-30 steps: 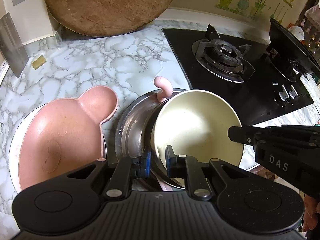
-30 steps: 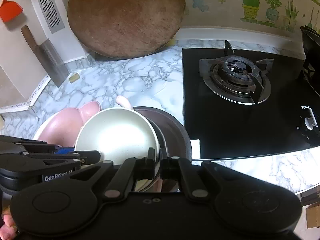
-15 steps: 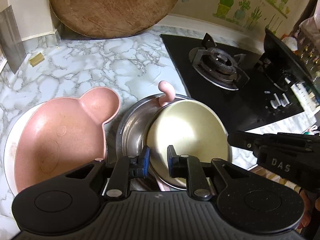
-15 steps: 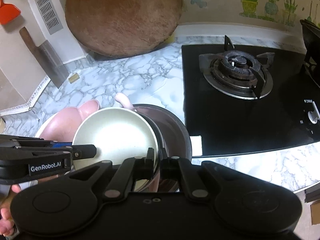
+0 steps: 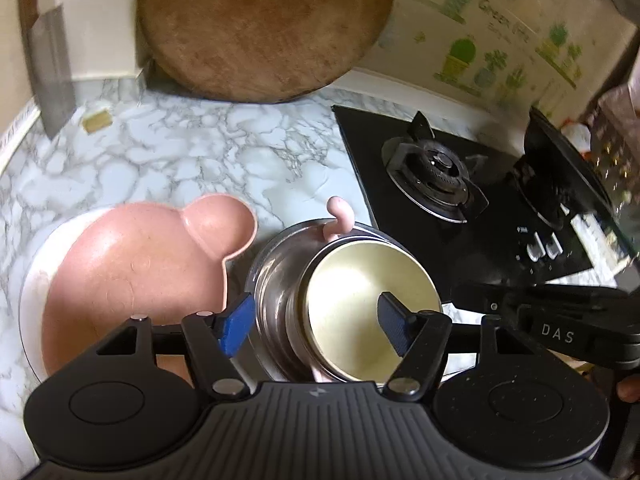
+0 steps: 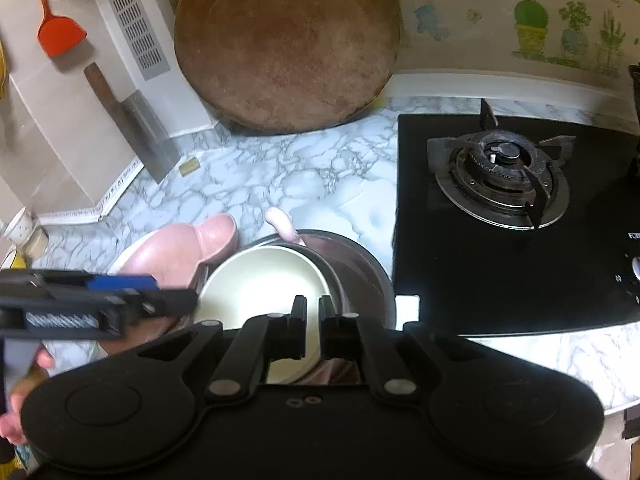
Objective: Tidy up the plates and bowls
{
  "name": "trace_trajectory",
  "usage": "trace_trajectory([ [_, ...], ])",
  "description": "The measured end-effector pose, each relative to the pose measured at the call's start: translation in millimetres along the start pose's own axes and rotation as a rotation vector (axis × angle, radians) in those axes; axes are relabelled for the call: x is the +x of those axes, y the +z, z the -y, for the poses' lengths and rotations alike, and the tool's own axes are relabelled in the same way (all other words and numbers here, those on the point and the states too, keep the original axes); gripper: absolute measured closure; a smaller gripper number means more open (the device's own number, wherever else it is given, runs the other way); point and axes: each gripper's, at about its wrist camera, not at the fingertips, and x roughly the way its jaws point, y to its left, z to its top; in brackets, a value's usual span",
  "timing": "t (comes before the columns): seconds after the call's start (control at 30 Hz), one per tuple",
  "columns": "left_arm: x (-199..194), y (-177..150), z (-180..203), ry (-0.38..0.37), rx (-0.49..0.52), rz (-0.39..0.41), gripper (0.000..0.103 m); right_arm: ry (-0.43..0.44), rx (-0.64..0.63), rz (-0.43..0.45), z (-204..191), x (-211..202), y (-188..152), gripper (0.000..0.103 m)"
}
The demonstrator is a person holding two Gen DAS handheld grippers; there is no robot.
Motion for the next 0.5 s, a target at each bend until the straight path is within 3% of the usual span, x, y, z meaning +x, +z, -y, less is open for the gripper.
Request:
trace_trajectory([
  [0.5, 9, -37, -41, 0.027, -0.356, -0.005, 0.034, 0.154, 0.032, -0.048, 59, 13, 5, 0.097],
])
